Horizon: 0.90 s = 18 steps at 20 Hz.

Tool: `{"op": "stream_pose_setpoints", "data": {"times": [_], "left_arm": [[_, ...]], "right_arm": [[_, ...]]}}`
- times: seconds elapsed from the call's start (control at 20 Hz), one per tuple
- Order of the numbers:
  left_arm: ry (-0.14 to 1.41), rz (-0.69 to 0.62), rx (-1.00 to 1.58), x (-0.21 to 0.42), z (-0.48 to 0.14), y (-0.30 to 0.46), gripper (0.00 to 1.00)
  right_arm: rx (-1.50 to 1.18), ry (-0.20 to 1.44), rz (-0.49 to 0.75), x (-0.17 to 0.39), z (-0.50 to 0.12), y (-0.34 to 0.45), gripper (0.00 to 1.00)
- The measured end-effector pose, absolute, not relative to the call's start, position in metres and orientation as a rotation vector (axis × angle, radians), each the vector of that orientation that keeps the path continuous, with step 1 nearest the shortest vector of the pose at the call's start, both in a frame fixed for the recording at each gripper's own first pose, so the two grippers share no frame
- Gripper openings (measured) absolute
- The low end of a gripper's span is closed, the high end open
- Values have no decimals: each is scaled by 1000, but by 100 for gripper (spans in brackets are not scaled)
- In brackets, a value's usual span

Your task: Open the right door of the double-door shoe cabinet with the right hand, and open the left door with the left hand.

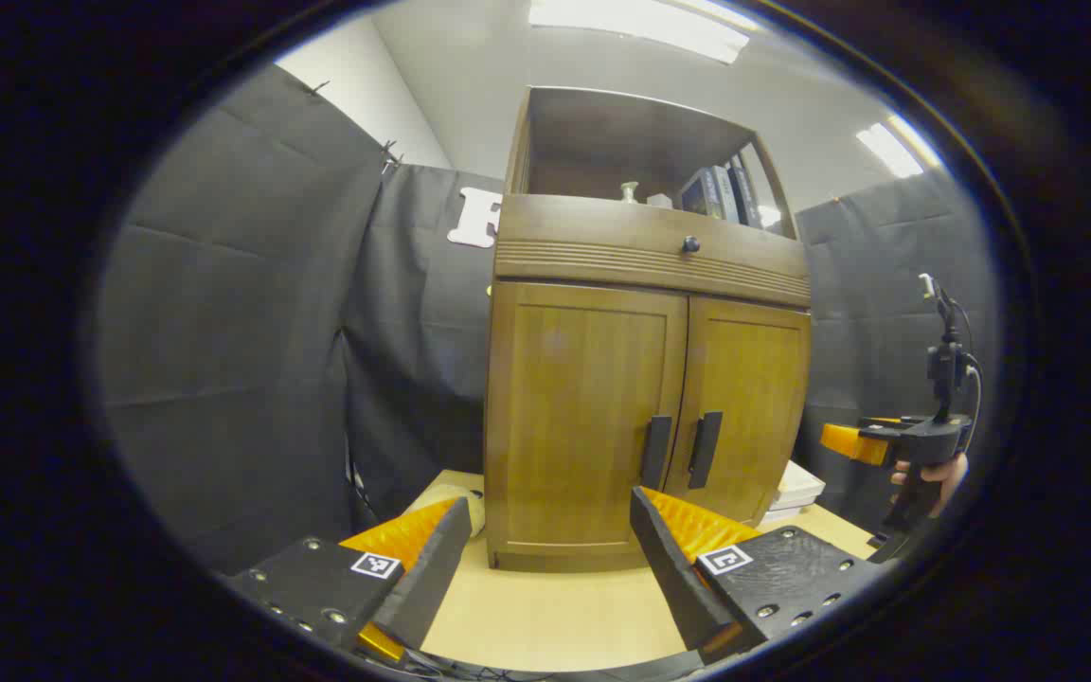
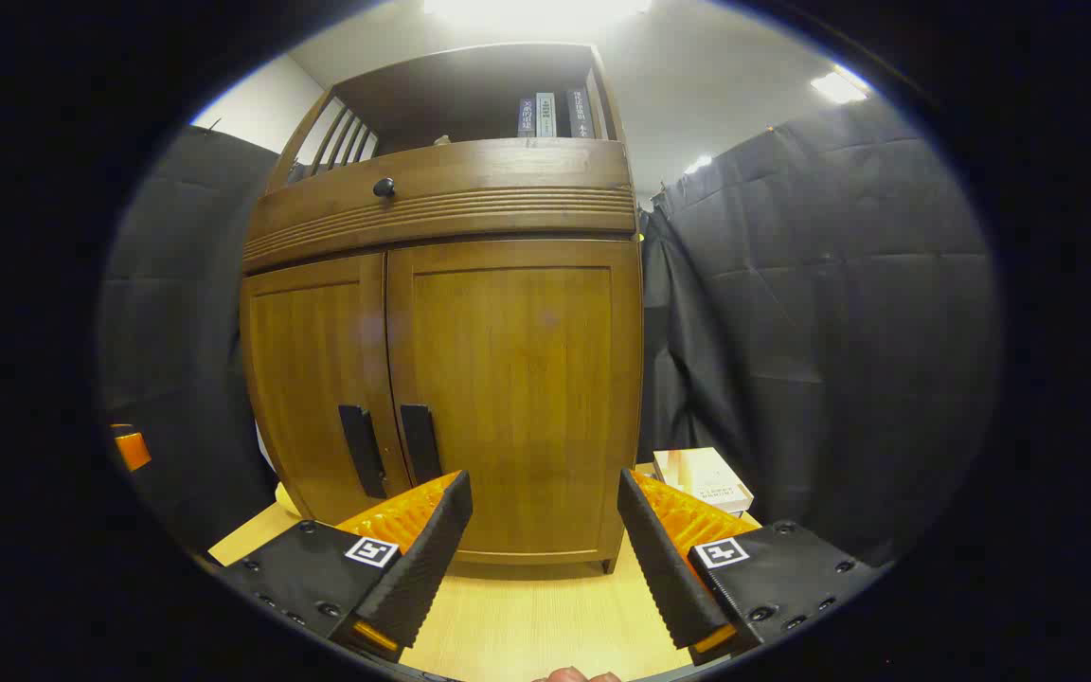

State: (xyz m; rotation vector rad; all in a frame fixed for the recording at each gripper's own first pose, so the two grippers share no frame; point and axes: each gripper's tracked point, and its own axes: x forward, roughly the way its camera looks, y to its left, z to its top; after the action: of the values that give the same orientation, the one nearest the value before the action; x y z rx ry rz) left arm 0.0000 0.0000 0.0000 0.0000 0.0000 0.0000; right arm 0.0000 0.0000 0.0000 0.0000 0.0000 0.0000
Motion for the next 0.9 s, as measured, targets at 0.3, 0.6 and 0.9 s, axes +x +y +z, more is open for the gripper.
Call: {"op": "stream_pose_setpoints", "data": {"times": [0.3, 0.6, 0.9], "left_arm": [[-8, 14, 5, 0, -2, 1, 100], [28, 23, -12, -1, -7, 3, 100], [35, 62, 3, 0, -13, 6, 98]], "right_arm": [[19, 68, 6, -3, -21, 0, 96], [21, 56, -3, 2, -17, -2, 96], [16, 35, 38, 14, -8, 18, 96]]}}
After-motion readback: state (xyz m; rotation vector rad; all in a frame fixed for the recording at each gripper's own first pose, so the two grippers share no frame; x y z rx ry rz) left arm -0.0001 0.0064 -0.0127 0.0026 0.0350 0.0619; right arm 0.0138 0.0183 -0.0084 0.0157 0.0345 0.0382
